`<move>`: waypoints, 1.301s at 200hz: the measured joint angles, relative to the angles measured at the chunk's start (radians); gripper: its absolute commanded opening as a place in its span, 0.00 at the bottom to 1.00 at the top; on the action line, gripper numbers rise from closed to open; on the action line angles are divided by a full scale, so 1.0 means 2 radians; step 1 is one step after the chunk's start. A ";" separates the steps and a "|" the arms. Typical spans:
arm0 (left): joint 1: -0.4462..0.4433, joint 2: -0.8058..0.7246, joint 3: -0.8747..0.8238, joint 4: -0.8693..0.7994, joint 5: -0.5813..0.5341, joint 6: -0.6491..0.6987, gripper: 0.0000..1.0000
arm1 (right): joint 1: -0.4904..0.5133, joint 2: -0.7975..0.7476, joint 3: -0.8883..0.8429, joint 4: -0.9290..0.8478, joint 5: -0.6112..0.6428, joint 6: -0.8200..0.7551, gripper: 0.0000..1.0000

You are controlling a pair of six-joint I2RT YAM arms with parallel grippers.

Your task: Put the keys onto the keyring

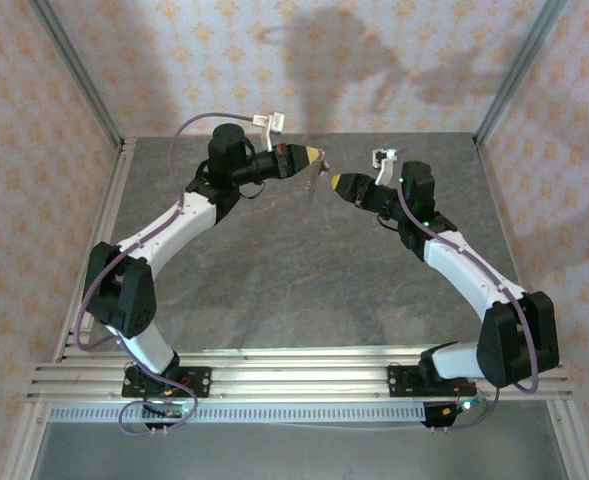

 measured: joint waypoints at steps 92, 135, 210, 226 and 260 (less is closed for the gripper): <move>0.000 -0.006 0.000 0.023 0.002 -0.012 0.00 | 0.007 -0.035 -0.009 -0.009 0.021 -0.021 0.46; 0.000 -0.009 0.000 0.023 0.004 -0.012 0.00 | 0.020 -0.027 0.015 -0.012 0.021 -0.024 0.46; -0.006 -0.011 0.000 0.023 0.013 -0.012 0.00 | 0.031 0.012 0.063 -0.012 0.012 -0.027 0.40; -0.006 -0.011 0.000 0.023 0.013 -0.012 0.00 | 0.033 0.016 0.064 -0.013 0.007 -0.026 0.32; -0.006 -0.011 0.000 0.023 0.013 -0.012 0.00 | 0.035 0.016 0.064 -0.012 -0.003 -0.028 0.12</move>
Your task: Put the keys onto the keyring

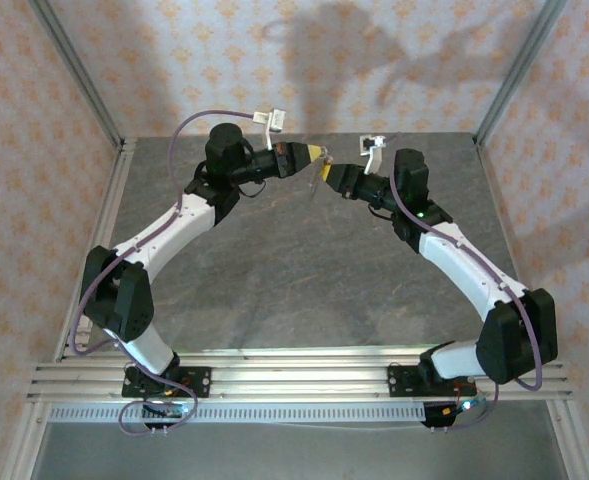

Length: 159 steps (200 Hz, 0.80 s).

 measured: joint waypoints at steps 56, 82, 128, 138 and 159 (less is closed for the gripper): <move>0.000 0.000 0.000 -0.002 -0.008 0.000 0.00 | 0.009 -0.002 -0.002 0.004 -0.012 0.000 0.00; 0.000 0.000 0.000 -0.002 -0.011 0.000 0.00 | 0.015 -0.002 -0.002 0.004 -0.012 0.000 0.00; 0.000 0.000 0.000 -0.004 -0.017 0.000 0.00 | 0.023 -0.002 -0.002 0.002 -0.015 -0.001 0.00; 0.000 -0.001 -0.001 -0.005 -0.019 0.001 0.00 | 0.023 -0.002 -0.001 -0.002 -0.017 -0.003 0.00; 0.000 -0.005 -0.006 -0.008 -0.026 0.001 0.00 | 0.023 -0.002 -0.001 -0.012 -0.020 -0.012 0.15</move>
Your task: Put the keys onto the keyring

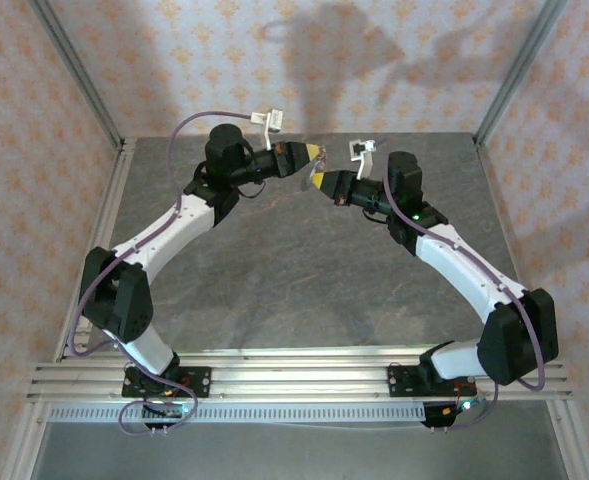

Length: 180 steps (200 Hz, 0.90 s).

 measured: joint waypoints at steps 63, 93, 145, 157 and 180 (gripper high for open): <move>-0.006 -0.008 -0.014 0.005 -0.028 -0.003 0.00 | -0.009 -0.063 -0.006 -0.056 0.017 -0.020 0.36; -0.006 -0.017 -0.025 0.010 -0.038 -0.009 0.00 | -0.026 -0.083 -0.006 -0.022 0.047 0.012 0.38; -0.015 -0.043 -0.052 0.028 -0.077 -0.026 0.00 | -0.028 -0.026 0.008 0.076 0.080 0.116 0.39; -0.019 -0.047 -0.056 0.033 -0.088 -0.031 0.00 | -0.028 -0.009 0.008 0.102 0.084 0.143 0.39; -0.023 -0.049 -0.057 0.038 -0.105 -0.040 0.00 | -0.022 0.014 0.008 0.134 0.093 0.175 0.38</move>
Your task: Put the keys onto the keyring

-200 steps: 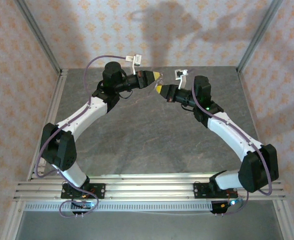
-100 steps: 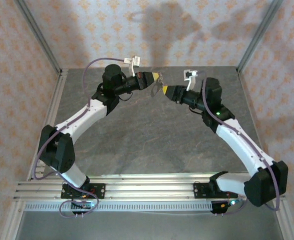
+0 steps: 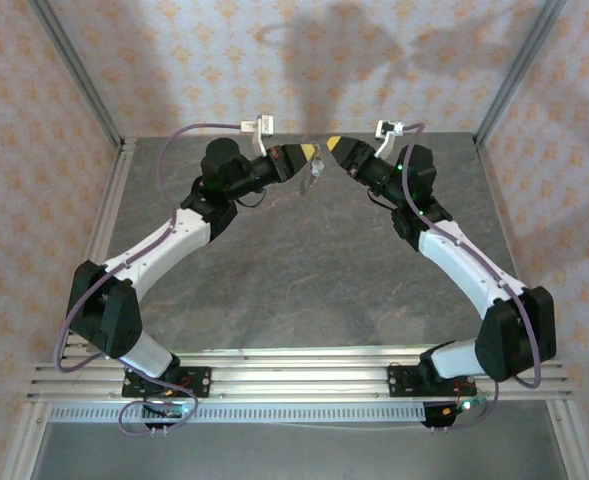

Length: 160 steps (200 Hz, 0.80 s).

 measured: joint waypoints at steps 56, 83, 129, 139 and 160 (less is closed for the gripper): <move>-0.003 0.000 -0.002 0.001 -0.019 -0.010 0.00 | 0.025 0.005 0.000 0.040 0.006 0.025 0.34; -0.003 0.000 -0.002 0.003 -0.026 -0.014 0.00 | 0.025 0.005 0.000 0.047 0.006 0.029 0.32; -0.007 0.000 -0.002 0.005 -0.026 -0.014 0.00 | 0.025 0.005 0.000 0.049 0.005 0.030 0.33; -0.009 0.000 -0.002 0.005 -0.026 -0.014 0.00 | 0.025 0.005 0.000 0.049 0.005 0.030 0.33; -0.013 0.000 -0.002 0.005 -0.026 -0.014 0.00 | 0.025 0.005 0.000 0.050 0.003 0.031 0.33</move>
